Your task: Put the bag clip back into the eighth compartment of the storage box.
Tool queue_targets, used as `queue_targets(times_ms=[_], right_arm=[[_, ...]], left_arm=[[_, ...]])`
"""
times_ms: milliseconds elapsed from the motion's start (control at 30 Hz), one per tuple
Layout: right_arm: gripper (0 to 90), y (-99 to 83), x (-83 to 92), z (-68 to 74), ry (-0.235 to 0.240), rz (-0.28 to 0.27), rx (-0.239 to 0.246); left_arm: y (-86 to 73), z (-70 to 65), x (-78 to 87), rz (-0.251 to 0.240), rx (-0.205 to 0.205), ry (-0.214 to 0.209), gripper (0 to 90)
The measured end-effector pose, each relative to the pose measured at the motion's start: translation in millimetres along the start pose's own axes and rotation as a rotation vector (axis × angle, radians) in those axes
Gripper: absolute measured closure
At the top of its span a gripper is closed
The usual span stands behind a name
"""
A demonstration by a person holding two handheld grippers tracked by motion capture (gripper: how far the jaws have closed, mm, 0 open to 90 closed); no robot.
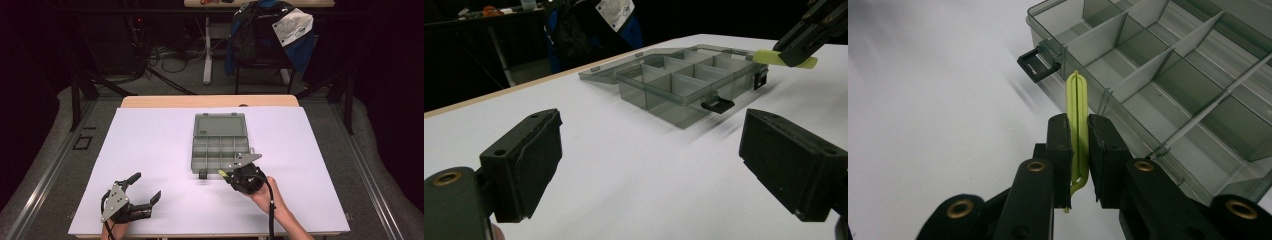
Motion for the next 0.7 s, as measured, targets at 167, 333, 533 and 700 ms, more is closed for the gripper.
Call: queue_targets(times_ms=[167,333,533,700], right_arm=[[80.5,-1.7,3.8,-4.1,-0.010,0.001,-0.005],[80.6,-3.5,7.7,-9.0,-0.015,-0.003,-0.010],[80.6,-5.0,14.0,-15.9,-0.028,-0.006,-0.025],[80.6,-6.1,19.1,-22.2,-0.041,-0.015,-0.033]], left_arm=[[0.2,-0.5,0.5,-0.004,0.000,-0.002,10.2],[0.0,-0.5,0.0,0.001,-0.001,-0.002,10.2],[0.0,-0.9,-0.2,0.002,-0.004,-0.004,10.1],[0.2,-0.7,0.3,-0.001,-0.004,-0.003,10.2]])
Point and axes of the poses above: each handheld gripper's, and its own axes: x roughly backward along the jaws, y roughly out of its top, z roughly to its left, the point moved 7 cm from there along -x, roughly forward along the jaws, and after that the axes turned 8 degrees about x, right-handed, at the moved point
